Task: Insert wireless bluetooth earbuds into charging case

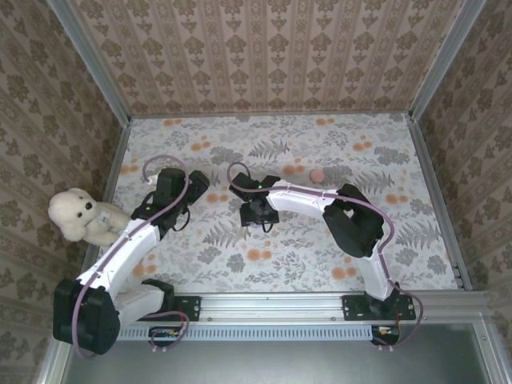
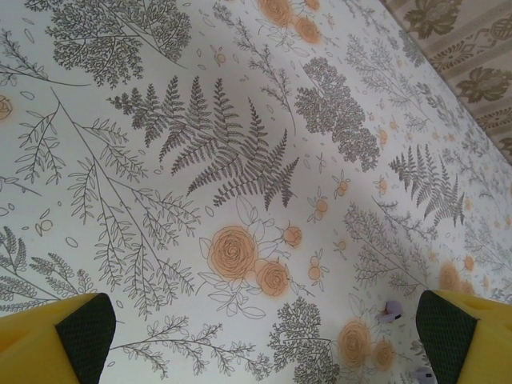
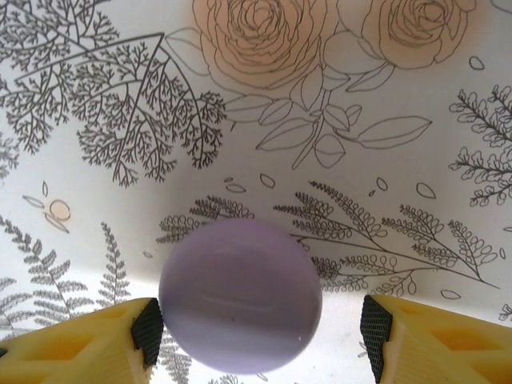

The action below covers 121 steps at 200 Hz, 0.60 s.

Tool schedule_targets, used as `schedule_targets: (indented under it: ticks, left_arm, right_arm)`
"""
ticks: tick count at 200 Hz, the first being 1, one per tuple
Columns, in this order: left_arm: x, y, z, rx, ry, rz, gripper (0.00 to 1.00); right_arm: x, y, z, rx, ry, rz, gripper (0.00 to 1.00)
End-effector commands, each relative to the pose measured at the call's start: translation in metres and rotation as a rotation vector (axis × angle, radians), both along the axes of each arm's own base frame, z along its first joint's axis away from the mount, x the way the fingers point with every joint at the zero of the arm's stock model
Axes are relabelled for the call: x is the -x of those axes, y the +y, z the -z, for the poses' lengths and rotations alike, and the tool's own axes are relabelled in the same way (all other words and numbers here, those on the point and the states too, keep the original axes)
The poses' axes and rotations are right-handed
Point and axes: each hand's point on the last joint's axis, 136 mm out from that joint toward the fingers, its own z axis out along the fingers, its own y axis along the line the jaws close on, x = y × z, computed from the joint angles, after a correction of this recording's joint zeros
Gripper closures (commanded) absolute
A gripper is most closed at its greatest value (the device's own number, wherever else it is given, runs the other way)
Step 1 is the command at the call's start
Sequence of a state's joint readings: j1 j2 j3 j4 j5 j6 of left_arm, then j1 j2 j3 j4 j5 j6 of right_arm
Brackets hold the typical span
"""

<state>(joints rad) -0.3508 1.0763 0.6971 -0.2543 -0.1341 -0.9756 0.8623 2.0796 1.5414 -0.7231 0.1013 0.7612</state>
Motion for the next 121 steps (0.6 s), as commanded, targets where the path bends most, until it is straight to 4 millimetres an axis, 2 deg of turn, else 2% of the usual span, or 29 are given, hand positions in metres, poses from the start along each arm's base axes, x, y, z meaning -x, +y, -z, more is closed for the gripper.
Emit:
schedule_targets:
  ticks: [1,57,121]
  left_arm:
    - [-0.006,0.001,-0.013,-0.001,-0.024,0.000,0.00]
    - [-0.007,0.000,-0.011,0.002,-0.019,-0.004,0.00]
    - [-0.009,0.000,-0.009,0.009,-0.018,-0.011,0.00]
  right_arm:
    - [0.000,-0.005,0.005,0.060,0.003,0.026,0.30]
    - [-0.003,-0.002,0.011,0.085,0.007,0.047,0.30]
    - [0.002,0.000,0.019,0.108,0.038,0.075,0.34]
